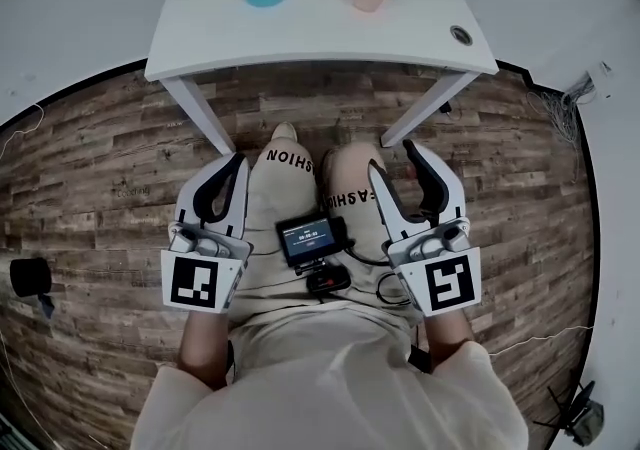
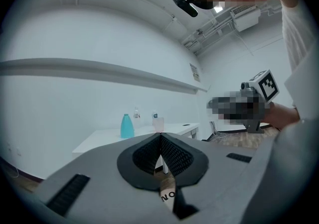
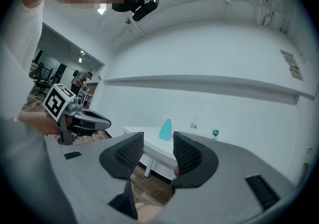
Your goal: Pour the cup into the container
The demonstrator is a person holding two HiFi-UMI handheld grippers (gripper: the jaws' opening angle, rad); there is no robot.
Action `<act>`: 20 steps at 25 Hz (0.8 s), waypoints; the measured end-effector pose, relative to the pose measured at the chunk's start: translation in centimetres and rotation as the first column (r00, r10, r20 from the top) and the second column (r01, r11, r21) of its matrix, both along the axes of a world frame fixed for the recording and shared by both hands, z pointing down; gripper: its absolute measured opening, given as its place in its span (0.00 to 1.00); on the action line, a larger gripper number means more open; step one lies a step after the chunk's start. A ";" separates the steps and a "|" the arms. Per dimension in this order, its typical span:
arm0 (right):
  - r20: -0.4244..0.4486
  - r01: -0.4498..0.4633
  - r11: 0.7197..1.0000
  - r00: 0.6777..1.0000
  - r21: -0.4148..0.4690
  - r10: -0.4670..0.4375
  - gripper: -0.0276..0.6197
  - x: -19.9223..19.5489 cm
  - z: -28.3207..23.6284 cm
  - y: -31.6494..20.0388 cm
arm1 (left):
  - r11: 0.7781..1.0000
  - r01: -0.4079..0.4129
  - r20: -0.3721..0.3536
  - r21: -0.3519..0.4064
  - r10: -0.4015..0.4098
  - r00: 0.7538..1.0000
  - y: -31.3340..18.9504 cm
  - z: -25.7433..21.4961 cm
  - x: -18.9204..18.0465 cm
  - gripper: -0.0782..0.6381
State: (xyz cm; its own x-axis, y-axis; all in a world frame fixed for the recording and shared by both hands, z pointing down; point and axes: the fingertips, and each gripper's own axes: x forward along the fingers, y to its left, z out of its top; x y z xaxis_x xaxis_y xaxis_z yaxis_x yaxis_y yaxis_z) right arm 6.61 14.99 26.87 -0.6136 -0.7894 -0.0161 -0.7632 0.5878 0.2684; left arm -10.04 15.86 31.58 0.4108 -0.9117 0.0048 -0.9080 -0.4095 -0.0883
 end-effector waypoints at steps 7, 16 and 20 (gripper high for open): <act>-0.045 0.021 0.999 0.999 -0.032 -0.022 0.33 1.0 2.2 -3.4 | 0.999 0.023 0.023 -0.029 -0.022 0.999 -1.8 2.3 -0.1 0.12; -0.064 0.009 0.998 0.998 -0.067 -0.013 0.33 2.3 5.4 -10.4 | 0.995 0.035 0.012 -0.095 -0.034 0.999 -6.9 5.7 0.2 0.12; -0.051 0.004 0.998 0.999 -0.063 -0.008 0.33 2.1 5.1 -12.0 | 0.996 0.032 0.017 -0.080 -0.030 0.999 -9.0 4.8 0.5 0.12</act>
